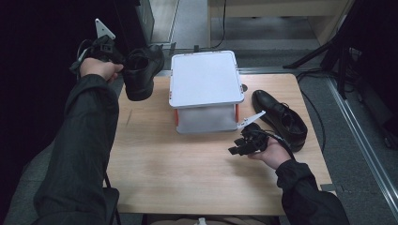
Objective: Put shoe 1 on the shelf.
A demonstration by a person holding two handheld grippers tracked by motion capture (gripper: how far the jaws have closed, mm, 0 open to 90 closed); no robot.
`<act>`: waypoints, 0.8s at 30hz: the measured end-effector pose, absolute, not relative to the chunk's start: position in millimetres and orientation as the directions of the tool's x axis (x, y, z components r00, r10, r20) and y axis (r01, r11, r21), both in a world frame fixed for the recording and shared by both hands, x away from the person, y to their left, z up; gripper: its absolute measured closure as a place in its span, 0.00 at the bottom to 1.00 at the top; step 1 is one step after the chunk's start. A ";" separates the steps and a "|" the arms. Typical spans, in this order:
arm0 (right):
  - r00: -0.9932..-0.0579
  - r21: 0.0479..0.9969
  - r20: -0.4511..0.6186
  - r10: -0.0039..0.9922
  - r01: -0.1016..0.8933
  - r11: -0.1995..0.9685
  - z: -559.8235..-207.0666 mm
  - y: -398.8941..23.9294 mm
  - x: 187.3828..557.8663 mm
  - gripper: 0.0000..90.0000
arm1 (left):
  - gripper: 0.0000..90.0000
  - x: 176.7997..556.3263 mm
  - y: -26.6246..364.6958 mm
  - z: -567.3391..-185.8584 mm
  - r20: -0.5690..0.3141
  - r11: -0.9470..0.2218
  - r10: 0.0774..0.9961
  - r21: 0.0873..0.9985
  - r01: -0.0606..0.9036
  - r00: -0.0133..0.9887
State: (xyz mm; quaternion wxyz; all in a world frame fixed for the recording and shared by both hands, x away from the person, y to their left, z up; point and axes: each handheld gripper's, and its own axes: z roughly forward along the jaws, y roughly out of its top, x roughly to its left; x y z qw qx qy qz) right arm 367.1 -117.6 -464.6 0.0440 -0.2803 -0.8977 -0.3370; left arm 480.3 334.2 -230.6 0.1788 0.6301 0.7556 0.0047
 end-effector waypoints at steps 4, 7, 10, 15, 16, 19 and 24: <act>-0.839 0.579 0.271 0.472 0.534 0.616 -464.5 -117.8 367.0 0.56 | 0.94 487.1 312.3 -217.3 -0.279 0.199 0.952 0.249 0.948 -0.127; -0.839 0.580 0.271 0.472 0.534 0.616 -464.2 -118.4 366.6 0.56 | 0.94 492.2 294.8 -213.2 -0.274 0.176 0.956 0.251 0.952 -0.105; -0.840 0.580 0.271 0.471 0.533 0.616 -464.3 -118.6 366.5 0.56 | 0.94 496.4 279.6 -213.1 -0.264 0.149 0.961 0.249 0.957 -0.080; -0.840 0.579 0.271 0.471 0.533 0.618 -464.4 -118.6 366.6 0.57 | 0.94 502.6 257.3 -213.8 -0.266 0.123 0.962 0.248 0.961 -0.055; -0.840 0.579 0.271 0.470 0.533 0.617 -464.5 -118.6 366.7 0.57 | 0.94 503.5 253.8 -213.5 -0.267 0.121 0.962 0.247 0.961 -0.052; -0.840 0.579 0.272 0.470 0.533 0.618 -464.5 -118.6 366.8 0.57 | 0.94 505.6 244.3 -213.7 -0.263 0.108 0.964 0.250 0.962 -0.040; -0.838 0.578 0.271 0.474 0.535 0.616 -464.2 -119.3 366.8 0.57 | 0.94 507.2 234.8 -218.7 -0.248 0.094 0.968 0.244 0.965 -0.031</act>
